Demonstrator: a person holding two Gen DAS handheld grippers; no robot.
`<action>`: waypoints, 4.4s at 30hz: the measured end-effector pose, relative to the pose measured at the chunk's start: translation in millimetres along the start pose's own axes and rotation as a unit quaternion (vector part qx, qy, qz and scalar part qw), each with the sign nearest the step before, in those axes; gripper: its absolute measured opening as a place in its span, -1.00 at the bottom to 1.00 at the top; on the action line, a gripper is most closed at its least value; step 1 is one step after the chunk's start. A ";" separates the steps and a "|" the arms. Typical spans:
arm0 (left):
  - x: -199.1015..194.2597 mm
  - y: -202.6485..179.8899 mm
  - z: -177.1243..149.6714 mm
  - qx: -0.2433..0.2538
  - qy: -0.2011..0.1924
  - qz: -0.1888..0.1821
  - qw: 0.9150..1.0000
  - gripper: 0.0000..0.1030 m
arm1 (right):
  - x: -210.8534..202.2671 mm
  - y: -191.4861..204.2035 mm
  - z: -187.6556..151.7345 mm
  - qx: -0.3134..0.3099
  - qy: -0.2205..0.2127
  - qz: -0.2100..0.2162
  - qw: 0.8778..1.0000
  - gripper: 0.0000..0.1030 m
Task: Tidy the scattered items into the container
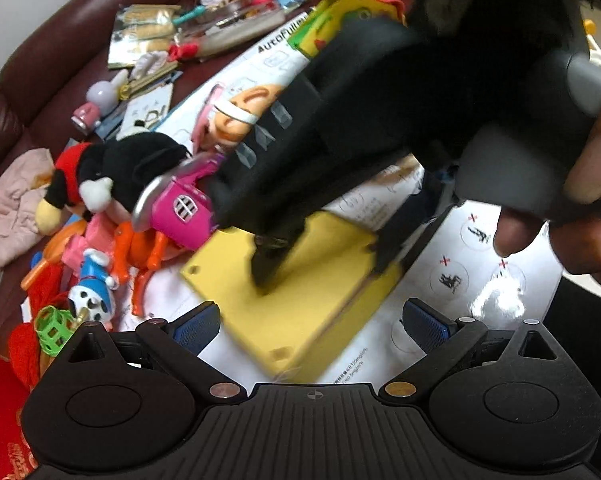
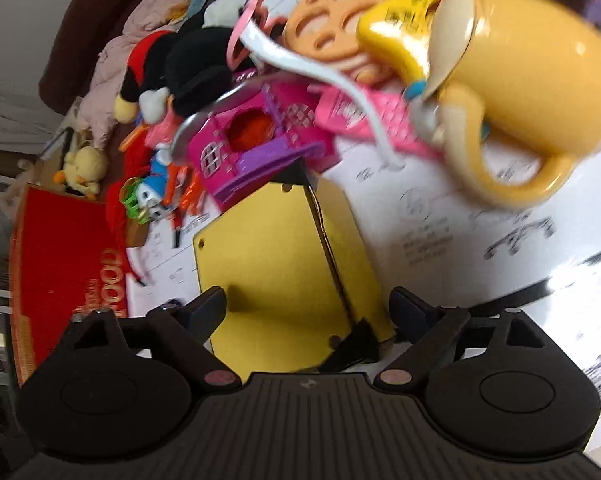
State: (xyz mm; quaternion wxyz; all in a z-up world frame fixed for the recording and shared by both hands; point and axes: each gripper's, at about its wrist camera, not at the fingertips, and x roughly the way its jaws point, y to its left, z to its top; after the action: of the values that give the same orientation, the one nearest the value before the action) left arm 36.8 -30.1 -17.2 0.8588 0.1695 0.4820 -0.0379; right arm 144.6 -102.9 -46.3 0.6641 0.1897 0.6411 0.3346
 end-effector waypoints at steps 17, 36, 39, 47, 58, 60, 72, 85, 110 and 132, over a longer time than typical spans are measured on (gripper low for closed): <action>-5.8 40.3 -38.2 -0.078 0.009 0.011 0.997 1.00 | 8.2 45.1 -2.9 -0.055 -0.001 -0.007 0.998 0.73; -7.8 77.1 -46.4 -0.137 -0.032 -0.071 0.987 0.67 | 8.1 40.7 -9.4 -0.018 0.004 0.066 0.998 0.75; -11.7 99.1 -54.3 -0.185 -0.042 -0.099 0.977 0.49 | 6.8 48.0 -7.6 -0.030 -0.002 0.069 0.997 0.75; -14.9 109.6 -63.7 -0.203 -0.050 -0.115 0.971 0.47 | 21.9 31.7 -5.0 0.003 -0.012 0.037 0.999 0.75; -15.7 123.2 -69.5 -0.222 -0.041 -0.114 0.967 0.69 | 45.6 39.8 -5.5 0.005 0.011 0.050 0.999 0.37; -18.6 120.1 -69.2 -0.215 -0.031 -0.104 0.970 0.78 | 41.6 48.9 -7.2 -0.005 0.010 0.041 0.999 0.33; -15.5 94.0 -73.0 -0.136 -0.011 0.007 0.991 0.62 | 33.4 95.6 -15.1 -0.043 0.038 0.028 0.998 0.30; -21.7 90.3 -79.3 -0.154 -0.030 -0.038 0.987 0.13 | 40.7 111.2 -13.2 -0.054 0.006 -0.035 0.998 0.63; -19.9 69.7 -63.0 -0.120 -0.016 0.016 0.992 0.13 | 26.3 101.9 -21.6 -0.052 -0.021 -0.030 0.998 0.21; -65.1 69.8 -45.3 -0.105 -0.057 0.063 0.991 0.14 | -11.2 133.4 -24.8 -0.100 -0.062 0.004 0.993 0.21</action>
State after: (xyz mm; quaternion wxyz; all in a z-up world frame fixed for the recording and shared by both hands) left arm -18.8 43.9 33.7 0.8987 0.1055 0.4218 0.0573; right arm 94.0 -21.0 50.0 0.7173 0.1451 0.5610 0.3870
